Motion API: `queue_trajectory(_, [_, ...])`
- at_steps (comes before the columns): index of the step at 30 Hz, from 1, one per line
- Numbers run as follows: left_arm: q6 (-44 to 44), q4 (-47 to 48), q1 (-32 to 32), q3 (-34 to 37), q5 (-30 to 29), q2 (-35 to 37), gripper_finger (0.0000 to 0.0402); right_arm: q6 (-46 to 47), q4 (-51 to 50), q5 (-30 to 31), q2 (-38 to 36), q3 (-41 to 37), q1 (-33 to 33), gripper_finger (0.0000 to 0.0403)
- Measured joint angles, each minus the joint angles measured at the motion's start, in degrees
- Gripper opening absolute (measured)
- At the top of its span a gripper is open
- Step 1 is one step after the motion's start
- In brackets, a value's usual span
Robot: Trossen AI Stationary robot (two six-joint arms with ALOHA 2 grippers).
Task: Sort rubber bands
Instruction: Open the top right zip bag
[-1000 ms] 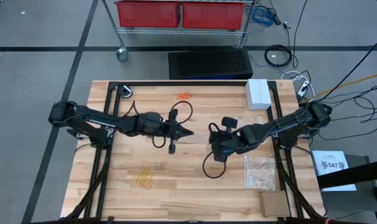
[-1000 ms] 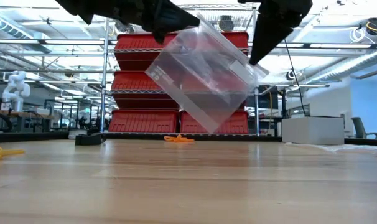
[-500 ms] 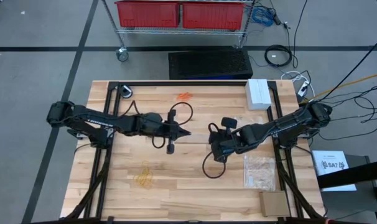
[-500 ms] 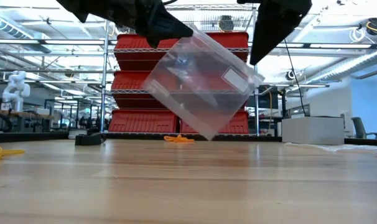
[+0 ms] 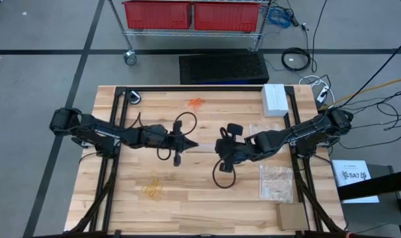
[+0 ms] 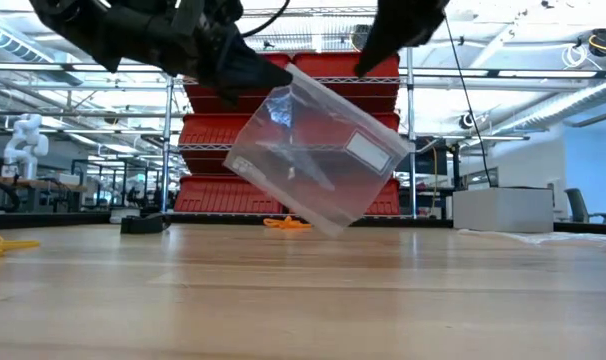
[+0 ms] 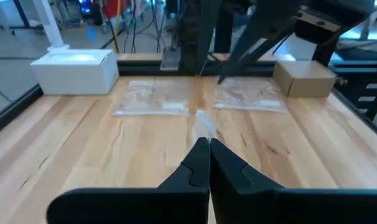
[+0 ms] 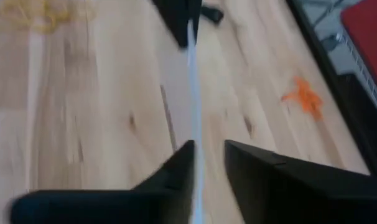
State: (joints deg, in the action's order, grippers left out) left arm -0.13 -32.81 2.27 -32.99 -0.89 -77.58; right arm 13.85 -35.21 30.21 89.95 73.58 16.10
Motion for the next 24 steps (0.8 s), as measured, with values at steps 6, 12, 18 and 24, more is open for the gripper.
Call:
queue_trajectory(6, [2.6, 0.1, 0.1, 0.3, 0.0, 0.0, 0.0000, -2.8, 4.5, -0.3, 3.2, 0.0, -0.9, 0.0006])
queue_trajectory(12, [3.9, 0.9, 0.1, 0.3, 0.9, 0.0, 0.0000, -2.9, 7.9, 1.3, 6.6, 0.0, -1.5, 0.0001])
queue_trajectory(18, [3.9, 0.9, -0.1, 0.3, 1.1, 0.0, 0.0000, -2.2, 9.7, 1.3, 7.3, 0.0, -2.2, 0.0000])
queue_trajectory(24, [3.6, 0.9, 0.0, 0.3, -0.7, 0.0, 0.0000, -0.8, 10.2, -0.5, 7.6, 0.0, -1.6, 0.0000])
